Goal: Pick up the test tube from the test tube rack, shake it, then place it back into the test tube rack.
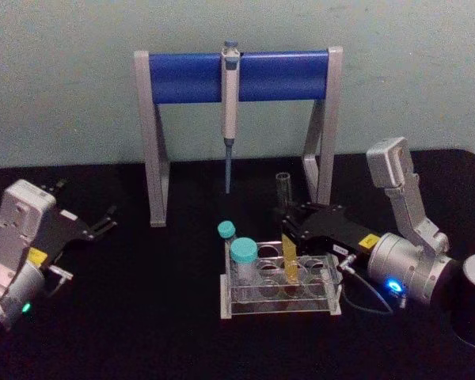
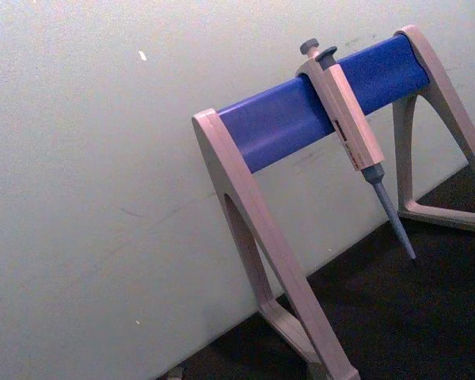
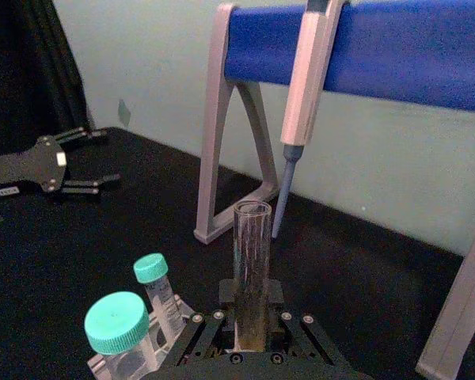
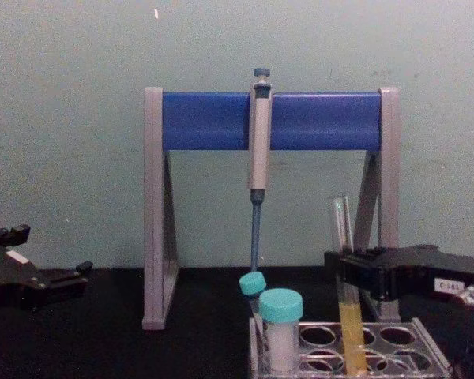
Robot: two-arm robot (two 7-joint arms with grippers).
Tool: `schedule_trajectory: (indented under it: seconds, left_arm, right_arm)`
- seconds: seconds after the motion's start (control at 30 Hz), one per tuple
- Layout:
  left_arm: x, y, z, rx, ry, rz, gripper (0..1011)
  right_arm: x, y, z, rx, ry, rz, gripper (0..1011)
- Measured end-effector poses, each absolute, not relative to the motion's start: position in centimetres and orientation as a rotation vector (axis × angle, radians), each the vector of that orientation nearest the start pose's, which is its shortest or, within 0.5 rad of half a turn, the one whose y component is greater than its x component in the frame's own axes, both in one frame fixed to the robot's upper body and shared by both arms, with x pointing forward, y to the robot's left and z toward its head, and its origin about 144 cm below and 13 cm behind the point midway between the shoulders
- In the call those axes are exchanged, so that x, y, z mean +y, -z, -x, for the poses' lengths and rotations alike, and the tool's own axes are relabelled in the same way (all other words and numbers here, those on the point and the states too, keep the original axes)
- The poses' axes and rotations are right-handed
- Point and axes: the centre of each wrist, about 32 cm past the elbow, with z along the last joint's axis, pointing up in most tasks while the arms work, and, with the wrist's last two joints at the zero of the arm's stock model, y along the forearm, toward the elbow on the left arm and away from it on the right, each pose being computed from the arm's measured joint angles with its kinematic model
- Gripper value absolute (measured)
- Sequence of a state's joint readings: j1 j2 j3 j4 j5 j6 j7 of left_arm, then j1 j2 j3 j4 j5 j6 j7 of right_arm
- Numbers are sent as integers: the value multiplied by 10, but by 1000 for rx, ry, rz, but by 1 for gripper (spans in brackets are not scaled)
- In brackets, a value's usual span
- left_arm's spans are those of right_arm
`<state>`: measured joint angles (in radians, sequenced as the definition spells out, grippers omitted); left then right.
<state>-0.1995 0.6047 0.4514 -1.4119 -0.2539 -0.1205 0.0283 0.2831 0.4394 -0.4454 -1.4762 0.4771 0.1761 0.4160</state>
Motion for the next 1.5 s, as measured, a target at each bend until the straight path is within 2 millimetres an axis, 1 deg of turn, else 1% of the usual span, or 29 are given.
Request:
schedule_trajectory:
  seconds: [0.4,0.63,0.73,1.1,1.5]
  left_arm:
    - [310,-1140,-489,-285,-1248,-305,1010]
    - [310,-1140,-489,-285,-1248,-305,1010]
    - [310,-1140,-489,-285,-1248,-304,1010]
    - [310,-1140,-489,-285,-1248,-304,1010]
    - [310,-1140,-489,-285,-1248,-304,1010]
  right_arm:
    - [-243,-1176,-500,23,804,82,220]
    - [-243,-1183,-492,-40,807,25,220]
    - [-243,-1190,-491,-78,809,0,220]
    - [-242,-1202,-494,-134,821,-55,220]
    - [-243,-1198,-501,-131,838,-74,220]
